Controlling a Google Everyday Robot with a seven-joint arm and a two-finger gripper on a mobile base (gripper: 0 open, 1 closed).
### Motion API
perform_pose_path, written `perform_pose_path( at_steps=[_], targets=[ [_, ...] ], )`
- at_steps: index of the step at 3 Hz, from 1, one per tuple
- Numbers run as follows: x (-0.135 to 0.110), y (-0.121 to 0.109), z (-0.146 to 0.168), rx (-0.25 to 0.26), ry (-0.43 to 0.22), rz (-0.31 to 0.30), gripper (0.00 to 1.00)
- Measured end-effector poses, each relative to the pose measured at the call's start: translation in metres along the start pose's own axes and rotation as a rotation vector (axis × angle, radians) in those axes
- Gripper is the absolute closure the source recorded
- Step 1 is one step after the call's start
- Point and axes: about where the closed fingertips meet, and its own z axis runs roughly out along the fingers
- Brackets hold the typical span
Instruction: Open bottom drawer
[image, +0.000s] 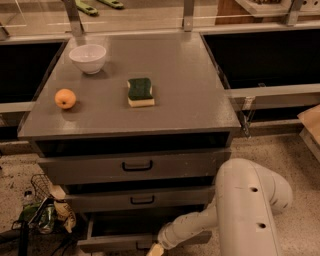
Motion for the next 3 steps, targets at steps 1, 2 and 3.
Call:
perform_pose_path(
  at_steps=[1, 2, 3],
  targets=[
    [0.0000, 0.0000, 0.0000, 0.000, 0.000, 0.000, 0.22],
    [0.0000, 0.0000, 0.0000, 0.000, 0.000, 0.000, 0.45],
    [0.0000, 0.0001, 0.0001, 0.000, 0.000, 0.000, 0.68]
  ],
)
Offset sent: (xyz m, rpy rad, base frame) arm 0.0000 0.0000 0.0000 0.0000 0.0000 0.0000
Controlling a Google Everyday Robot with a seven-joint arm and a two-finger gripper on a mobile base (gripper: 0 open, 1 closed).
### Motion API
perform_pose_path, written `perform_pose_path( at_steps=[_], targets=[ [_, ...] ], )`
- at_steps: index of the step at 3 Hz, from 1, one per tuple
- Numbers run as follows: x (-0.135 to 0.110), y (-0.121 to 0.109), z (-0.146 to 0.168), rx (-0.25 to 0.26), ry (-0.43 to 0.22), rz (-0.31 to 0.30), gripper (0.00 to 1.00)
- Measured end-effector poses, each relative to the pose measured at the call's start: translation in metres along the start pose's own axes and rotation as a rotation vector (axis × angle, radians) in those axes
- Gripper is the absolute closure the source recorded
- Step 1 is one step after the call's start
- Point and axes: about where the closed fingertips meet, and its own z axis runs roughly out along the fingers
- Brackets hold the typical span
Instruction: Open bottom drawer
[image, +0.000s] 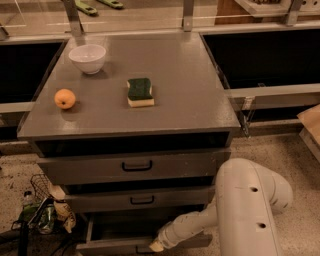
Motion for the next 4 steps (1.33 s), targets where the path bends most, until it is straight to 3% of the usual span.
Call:
perform_pose_path(
  at_steps=[1, 2, 4],
  targets=[
    [0.000, 0.000, 0.000, 0.000, 0.000, 0.000, 0.92],
    [0.000, 0.005, -0.001, -0.017, -0.014, 0.010, 1.00],
    [0.002, 0.012, -0.006, -0.027, -0.028, 0.019, 1.00]
  ],
)
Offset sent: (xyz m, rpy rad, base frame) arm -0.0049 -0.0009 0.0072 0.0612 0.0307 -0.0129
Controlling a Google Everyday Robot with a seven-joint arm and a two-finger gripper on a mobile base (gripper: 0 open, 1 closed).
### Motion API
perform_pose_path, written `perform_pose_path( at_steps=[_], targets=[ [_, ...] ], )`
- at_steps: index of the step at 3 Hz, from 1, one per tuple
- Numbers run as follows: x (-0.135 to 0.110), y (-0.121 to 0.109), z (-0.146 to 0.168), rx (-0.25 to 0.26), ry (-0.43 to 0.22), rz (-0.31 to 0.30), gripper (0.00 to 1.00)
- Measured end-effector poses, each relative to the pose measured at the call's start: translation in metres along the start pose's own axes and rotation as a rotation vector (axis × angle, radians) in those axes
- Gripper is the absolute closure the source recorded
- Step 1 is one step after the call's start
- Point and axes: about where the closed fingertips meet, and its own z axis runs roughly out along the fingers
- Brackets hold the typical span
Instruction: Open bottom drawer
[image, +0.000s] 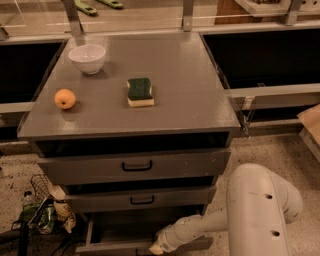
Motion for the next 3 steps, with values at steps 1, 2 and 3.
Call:
perform_pose_path(
  at_steps=[1, 2, 3],
  targets=[
    [0.0054, 0.0139, -0.0064, -0.020, -0.008, 0.007, 1.00],
    [0.0054, 0.0139, -0.0064, -0.020, -0.008, 0.007, 1.00],
    [0.0113, 0.0223, -0.0090, -0.033, -0.006, 0.019, 1.00]
  ],
)
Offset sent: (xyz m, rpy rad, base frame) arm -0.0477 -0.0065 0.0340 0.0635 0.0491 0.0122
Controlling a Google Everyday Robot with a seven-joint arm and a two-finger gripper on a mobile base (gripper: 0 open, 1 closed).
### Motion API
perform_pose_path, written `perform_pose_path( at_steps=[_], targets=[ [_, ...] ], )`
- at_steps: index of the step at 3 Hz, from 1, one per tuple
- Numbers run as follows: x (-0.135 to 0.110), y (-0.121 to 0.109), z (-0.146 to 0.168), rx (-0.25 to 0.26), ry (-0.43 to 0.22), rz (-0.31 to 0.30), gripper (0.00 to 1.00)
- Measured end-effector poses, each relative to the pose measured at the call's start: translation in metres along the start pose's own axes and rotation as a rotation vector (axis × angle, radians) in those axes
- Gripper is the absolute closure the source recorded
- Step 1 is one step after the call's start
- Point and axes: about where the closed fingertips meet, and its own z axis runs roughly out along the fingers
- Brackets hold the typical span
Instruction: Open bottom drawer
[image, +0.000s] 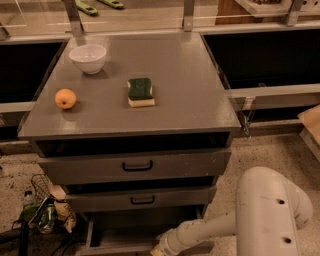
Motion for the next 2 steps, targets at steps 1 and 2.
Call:
perform_pose_path(
  at_steps=[1, 2],
  targets=[
    [0.0092, 0.0258, -0.0078, -0.030, -0.003, -0.004, 1.00],
    [0.0112, 0.0307, -0.0049, -0.043, -0.002, -0.003, 1.00]
  ],
)
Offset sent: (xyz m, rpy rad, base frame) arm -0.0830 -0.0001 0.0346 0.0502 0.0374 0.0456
